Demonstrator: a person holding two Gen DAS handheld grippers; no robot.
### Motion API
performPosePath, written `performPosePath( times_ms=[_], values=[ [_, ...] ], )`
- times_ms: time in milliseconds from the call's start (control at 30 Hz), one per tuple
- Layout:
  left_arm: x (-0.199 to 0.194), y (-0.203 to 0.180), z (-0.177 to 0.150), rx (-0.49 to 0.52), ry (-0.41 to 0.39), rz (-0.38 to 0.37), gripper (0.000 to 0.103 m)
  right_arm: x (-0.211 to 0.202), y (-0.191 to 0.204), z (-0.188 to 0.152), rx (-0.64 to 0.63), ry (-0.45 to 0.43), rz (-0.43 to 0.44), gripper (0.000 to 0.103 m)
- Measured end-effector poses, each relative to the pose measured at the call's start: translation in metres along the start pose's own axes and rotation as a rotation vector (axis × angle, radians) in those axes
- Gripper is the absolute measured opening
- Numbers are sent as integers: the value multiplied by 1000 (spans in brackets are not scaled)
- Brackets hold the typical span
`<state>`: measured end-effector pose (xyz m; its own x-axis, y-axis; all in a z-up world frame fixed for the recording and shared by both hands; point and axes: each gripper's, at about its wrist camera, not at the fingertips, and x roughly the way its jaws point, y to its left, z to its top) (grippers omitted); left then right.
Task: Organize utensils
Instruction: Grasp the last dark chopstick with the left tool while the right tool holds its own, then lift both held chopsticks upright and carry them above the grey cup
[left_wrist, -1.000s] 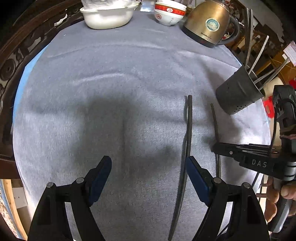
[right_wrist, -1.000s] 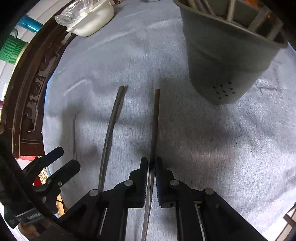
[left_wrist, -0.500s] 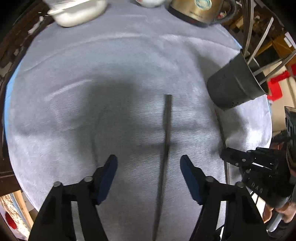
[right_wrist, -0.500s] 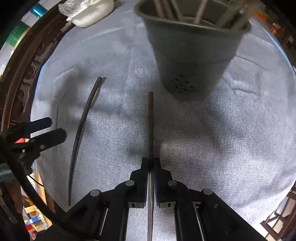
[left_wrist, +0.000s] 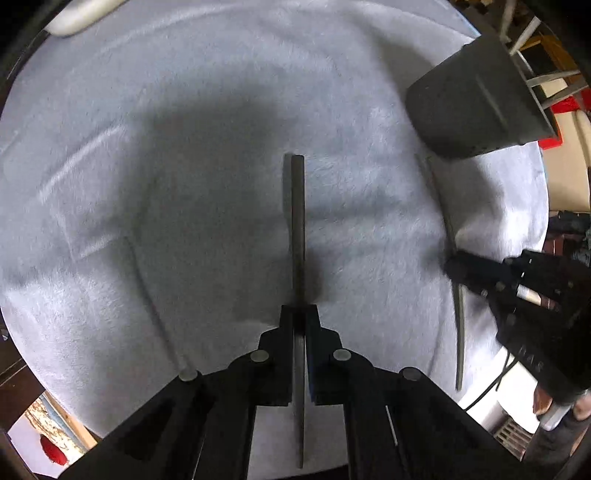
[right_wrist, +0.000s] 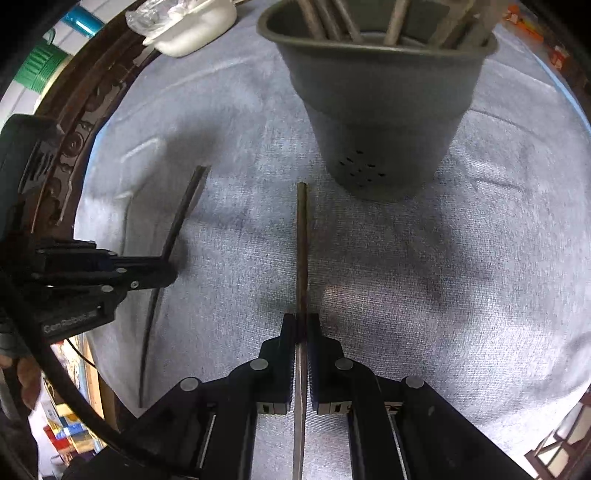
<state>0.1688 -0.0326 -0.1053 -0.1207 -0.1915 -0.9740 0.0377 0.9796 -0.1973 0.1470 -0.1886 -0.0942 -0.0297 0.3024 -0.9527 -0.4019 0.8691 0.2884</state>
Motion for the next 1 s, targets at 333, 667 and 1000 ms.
performPosePath(
  times_ms=[333,667,1000],
  values=[
    [2,11,18,17,40,1,6,18,45,22,-144,121,-163,8],
    [-50,54,-28,-95,-266,-109,6,-19,50,10,-55,-95,-91,6],
    [-107,75,-92,-239,-778,-25,6,-97,59,-35,52,-635,-153,6]
  ],
)
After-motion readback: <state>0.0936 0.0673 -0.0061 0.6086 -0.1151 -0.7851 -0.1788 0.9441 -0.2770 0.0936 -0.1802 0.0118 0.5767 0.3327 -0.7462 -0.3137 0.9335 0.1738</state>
